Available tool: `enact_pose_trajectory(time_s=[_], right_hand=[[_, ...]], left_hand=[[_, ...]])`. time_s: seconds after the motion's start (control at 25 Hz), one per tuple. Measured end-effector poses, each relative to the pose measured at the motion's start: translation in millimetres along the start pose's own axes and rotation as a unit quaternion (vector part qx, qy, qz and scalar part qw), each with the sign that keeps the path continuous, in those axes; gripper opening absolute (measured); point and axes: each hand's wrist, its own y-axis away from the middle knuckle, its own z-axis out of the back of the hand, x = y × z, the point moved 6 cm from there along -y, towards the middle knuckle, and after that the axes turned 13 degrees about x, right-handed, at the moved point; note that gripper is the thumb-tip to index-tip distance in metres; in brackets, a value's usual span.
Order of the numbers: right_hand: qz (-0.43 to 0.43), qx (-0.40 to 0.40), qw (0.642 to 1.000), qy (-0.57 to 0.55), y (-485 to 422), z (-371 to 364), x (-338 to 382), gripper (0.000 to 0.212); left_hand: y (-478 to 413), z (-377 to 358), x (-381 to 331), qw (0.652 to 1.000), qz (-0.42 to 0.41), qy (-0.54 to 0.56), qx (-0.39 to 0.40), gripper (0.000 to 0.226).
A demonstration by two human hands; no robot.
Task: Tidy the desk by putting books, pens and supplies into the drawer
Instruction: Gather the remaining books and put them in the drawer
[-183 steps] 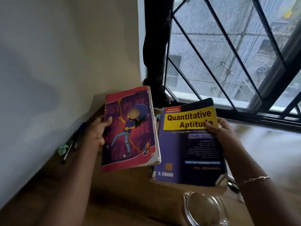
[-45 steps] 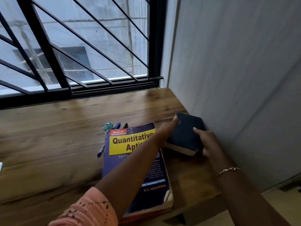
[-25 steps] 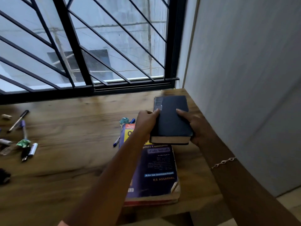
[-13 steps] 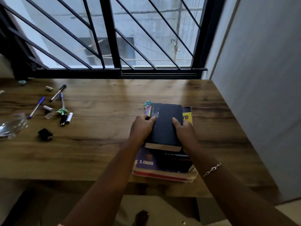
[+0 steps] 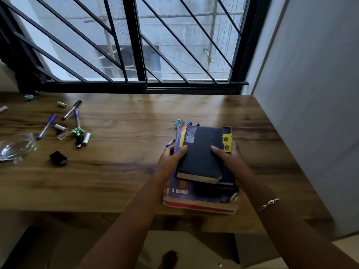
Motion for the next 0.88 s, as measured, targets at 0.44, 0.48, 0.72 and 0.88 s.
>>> enact_pose_trajectory(time_s=[0.44,0.48,0.72,0.88], right_hand=[[0.025,0.035,0.999,-0.030,-11.8,5.6,7.3,0.051],[0.020,0.028,0.999,-0.026,-11.8,6.4,8.1,0.053],[0.245,-0.169,0.917,0.267,54.5,-30.9,42.1,0.048],[0.331,-0.060,0.919,0.207,97.8,-89.1,26.5,0.020]], left_hand=[[6.8,-10.0,1.2,0.996,-0.028,-0.070,-0.040,0.068],[8.6,-10.8,0.6,0.996,-0.034,-0.079,-0.039,0.069],[45.3,-11.7,-25.2,0.961,-0.118,-0.168,-0.188,0.052],[95.9,-24.5,-28.9,0.919,-0.262,-0.134,-0.263,0.018]])
